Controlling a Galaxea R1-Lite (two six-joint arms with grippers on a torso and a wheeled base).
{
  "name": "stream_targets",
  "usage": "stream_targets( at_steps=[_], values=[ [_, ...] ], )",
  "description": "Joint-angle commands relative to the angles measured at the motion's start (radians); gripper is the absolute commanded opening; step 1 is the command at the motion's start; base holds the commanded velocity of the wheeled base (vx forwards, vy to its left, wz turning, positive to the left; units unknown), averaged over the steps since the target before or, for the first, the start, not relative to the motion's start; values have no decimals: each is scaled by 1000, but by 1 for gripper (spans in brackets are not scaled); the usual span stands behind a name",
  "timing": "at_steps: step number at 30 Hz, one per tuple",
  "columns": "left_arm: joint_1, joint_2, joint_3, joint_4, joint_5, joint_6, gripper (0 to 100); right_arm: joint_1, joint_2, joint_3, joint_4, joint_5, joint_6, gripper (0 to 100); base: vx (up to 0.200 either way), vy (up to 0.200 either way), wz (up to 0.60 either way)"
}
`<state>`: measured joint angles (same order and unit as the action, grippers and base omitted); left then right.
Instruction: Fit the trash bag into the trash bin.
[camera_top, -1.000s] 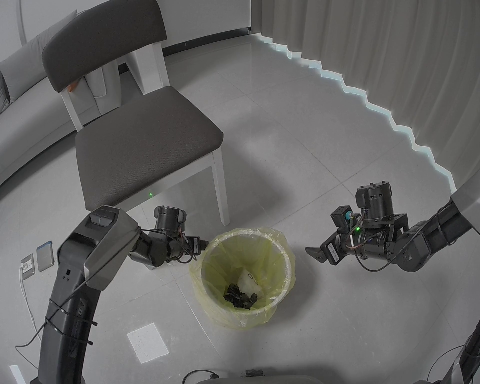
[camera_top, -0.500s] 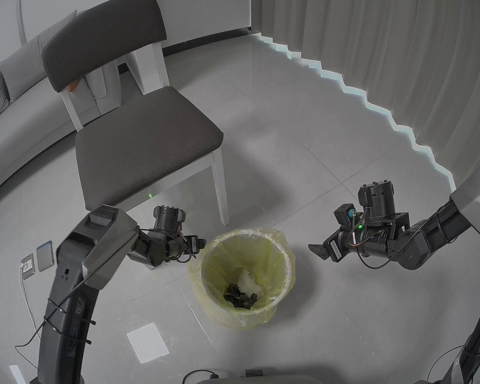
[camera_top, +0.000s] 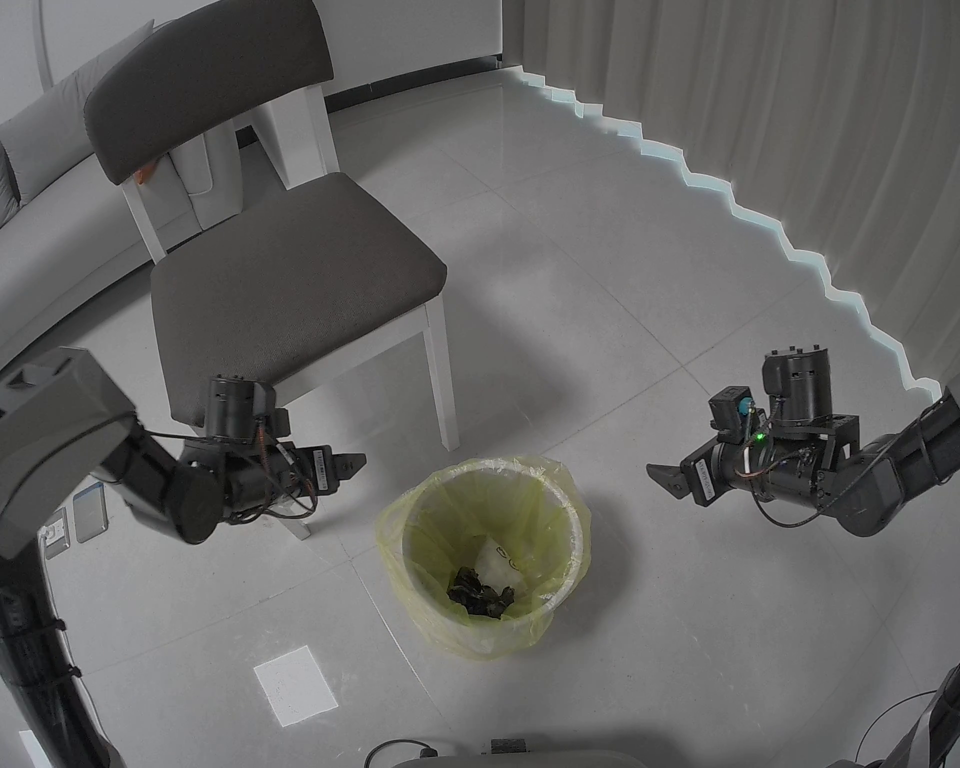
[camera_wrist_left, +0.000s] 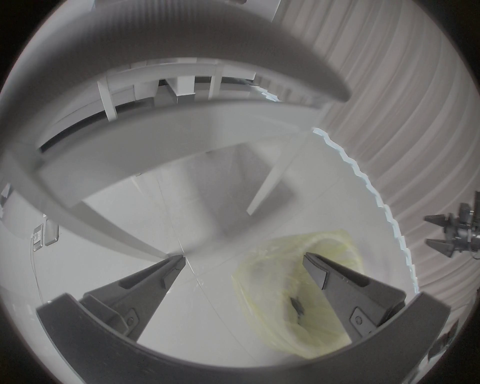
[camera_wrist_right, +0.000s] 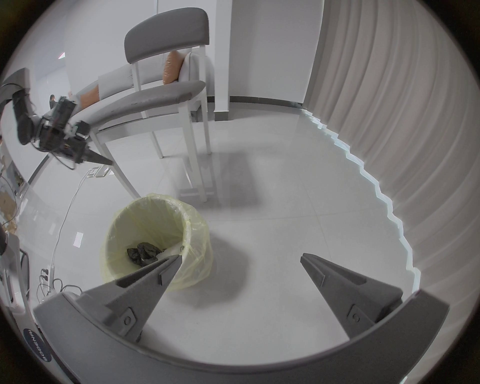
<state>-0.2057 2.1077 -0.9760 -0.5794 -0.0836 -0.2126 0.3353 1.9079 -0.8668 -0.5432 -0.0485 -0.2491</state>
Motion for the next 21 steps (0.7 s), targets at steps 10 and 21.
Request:
stream_targets(
  at_steps=[10,21],
  values=[
    [25,-822,554,-183,-68,1,100,-84,-540,460,-118,-59,113,100,0,0,0],
    [118,-1276,589,-28,-61,9,100,-104,-1070,701,-127,-79,188,100,0,0,0]
  ],
)
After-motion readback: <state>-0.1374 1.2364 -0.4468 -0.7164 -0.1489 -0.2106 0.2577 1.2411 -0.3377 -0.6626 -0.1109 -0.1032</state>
